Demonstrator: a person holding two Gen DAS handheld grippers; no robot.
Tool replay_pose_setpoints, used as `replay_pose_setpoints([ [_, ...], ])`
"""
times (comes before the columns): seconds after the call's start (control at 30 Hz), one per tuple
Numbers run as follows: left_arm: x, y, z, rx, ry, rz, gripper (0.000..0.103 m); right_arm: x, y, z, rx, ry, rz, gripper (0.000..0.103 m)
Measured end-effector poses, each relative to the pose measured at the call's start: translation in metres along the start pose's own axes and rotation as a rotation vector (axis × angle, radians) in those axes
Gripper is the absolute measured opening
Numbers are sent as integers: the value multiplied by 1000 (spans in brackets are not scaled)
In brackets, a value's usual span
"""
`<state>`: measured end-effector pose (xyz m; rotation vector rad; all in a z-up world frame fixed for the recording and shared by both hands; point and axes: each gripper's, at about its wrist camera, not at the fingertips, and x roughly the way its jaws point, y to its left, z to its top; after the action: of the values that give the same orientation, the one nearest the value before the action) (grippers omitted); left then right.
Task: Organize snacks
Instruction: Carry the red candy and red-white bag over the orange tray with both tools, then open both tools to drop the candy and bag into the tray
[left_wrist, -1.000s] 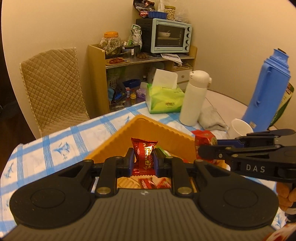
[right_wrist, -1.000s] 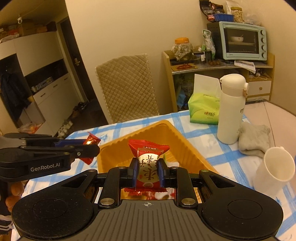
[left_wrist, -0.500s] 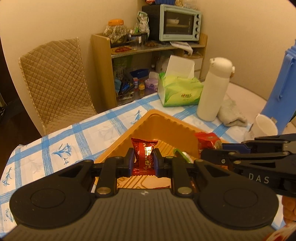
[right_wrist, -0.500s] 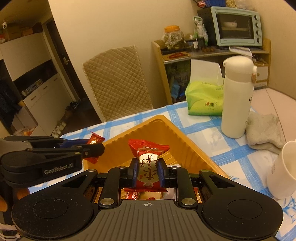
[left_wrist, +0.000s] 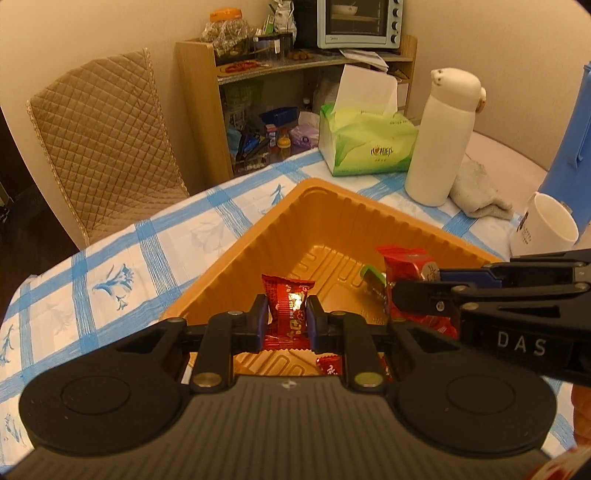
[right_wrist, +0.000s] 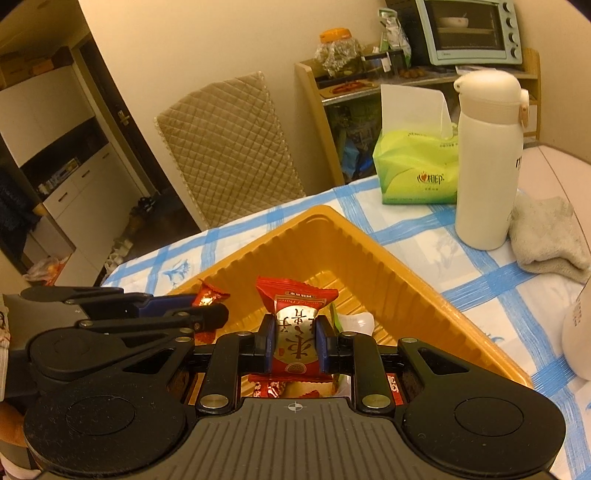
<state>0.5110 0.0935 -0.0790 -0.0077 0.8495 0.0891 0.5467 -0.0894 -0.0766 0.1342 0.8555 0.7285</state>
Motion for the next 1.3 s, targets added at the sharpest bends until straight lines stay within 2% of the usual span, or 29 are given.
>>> replay_pose_setpoints([
  [0.73, -6, 13, -6, -26, -1, 2, 24, 12, 2, 6, 25, -3, 13, 24],
  [0.8, -8, 13, -7, -34, -2, -2, 28, 11, -1, 7, 44, -9, 22, 32],
  [0.83, -9, 12, -8, -35, -3, -1, 29, 10, -2, 8, 53, -12, 29, 45],
  [0.87, -11, 12, -9, -36, -3, -1, 29, 8, -2, 8, 60, -24, 32, 52],
  [0.93, -13, 12, -11, -41, -4, -5, 32, 2, -3, 8, 62, -49, 31, 54],
  [1.1, -22, 10, -13, -49, -13, -6, 38, -6, -7, 9, 72, -42, 34, 55],
  [1.3, -37, 7, -14, -54, -33, -7, 48, -20, -12, 1, 58, -41, 19, 62],
])
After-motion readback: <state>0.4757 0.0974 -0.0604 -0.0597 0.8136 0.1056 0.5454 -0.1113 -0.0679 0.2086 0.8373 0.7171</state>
